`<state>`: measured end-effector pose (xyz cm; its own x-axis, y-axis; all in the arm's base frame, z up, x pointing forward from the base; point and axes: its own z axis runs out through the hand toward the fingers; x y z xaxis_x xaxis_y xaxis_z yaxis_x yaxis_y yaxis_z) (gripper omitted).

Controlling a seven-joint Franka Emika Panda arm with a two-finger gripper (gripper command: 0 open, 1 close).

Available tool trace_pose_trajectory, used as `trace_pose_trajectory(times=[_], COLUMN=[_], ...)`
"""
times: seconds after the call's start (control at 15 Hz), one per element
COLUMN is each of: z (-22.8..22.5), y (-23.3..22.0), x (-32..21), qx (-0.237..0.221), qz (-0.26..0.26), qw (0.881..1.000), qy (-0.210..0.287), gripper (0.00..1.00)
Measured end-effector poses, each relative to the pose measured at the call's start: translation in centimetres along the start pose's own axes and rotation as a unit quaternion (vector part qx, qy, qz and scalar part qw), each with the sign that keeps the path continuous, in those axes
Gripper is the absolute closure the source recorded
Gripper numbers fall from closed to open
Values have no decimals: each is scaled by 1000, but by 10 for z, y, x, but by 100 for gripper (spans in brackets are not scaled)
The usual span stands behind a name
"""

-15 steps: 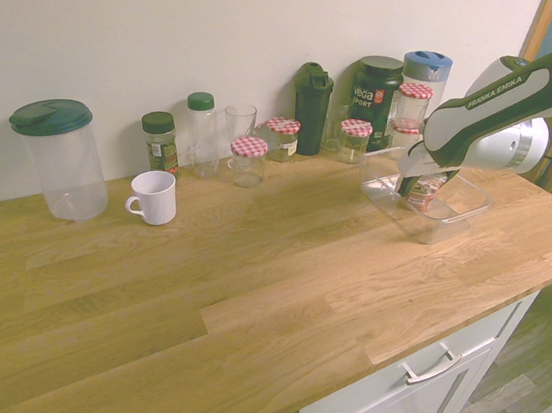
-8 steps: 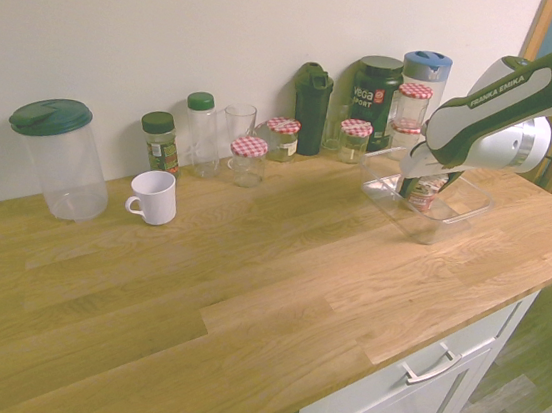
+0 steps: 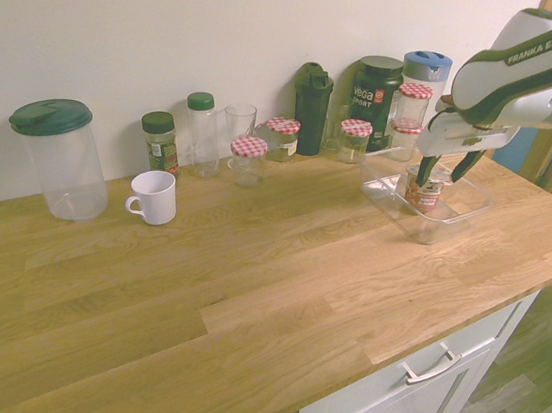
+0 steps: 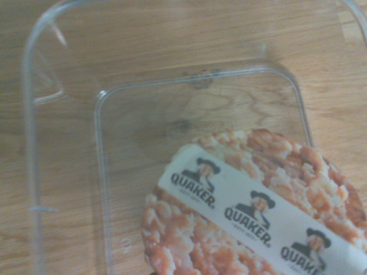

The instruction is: Put the cereal into the container

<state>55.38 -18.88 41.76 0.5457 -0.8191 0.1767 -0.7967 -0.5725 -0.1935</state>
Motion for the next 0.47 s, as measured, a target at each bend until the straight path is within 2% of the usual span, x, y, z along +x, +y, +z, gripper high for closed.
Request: trace_pose_trajectory(times=[0.27,0.47], z=[-11,-34], y=[-8,-8], x=[0,3], qx=[-2,14], qz=[3,6], qw=[1000,1000], qy=[-7,11], gripper=[0,0])
